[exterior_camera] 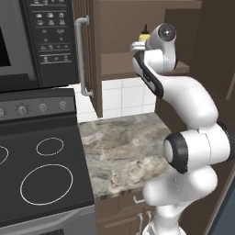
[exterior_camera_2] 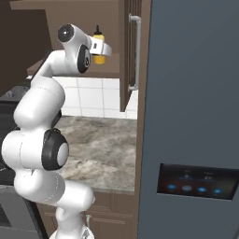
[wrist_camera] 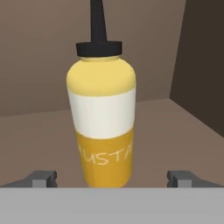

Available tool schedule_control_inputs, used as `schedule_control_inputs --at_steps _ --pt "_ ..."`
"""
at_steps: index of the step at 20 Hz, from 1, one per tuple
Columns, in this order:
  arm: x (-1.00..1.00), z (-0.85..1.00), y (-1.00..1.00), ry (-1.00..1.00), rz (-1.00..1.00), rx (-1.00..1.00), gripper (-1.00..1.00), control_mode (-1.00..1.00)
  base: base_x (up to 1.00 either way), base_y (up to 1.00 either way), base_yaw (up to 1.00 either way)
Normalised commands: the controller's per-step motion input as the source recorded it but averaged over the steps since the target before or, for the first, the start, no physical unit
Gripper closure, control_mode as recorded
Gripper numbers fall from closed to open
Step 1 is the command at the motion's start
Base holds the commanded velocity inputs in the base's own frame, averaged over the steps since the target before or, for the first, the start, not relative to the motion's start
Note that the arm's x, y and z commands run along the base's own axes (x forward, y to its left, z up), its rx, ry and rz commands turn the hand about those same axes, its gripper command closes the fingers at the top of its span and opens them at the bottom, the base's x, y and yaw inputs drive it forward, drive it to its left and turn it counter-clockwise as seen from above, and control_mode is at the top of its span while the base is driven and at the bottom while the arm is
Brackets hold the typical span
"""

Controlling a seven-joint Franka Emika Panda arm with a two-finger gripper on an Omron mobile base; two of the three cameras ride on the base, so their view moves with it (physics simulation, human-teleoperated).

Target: Move the mustard and mayonnaise from the cabinet to the dining counter.

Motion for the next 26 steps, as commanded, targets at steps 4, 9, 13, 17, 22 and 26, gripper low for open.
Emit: schedule_control_inputs --at_steps 4,9,13,17,22,26 --pt "0.3 -0.09 0.01 0.0 0.0 0.0 -1.0 -1.0 0.0 0.0 0.0" --pt "0.29 -0.09 0.0 0.0 0.0 0.0 -1.0 -1.0 0.0 0.0 0.0" --pt "0.29 -0.06 0.0 0.0 0.0 0.0 -1.0 -1.0 0.0 0.0 0.0" --pt "0.22 -0.02 0.0 0.0 0.0 0.0 -1.0 -1.0 0.0 0.0 0.0" --pt "0.17 -0.02 0.0 0.0 0.0 0.0 -1.0 -1.0 0.0 0.0 0.0" --pt "0.1 -0.03 0.02 0.0 0.0 0.0 1.0 -1.0 0.0 0.0 0.0"
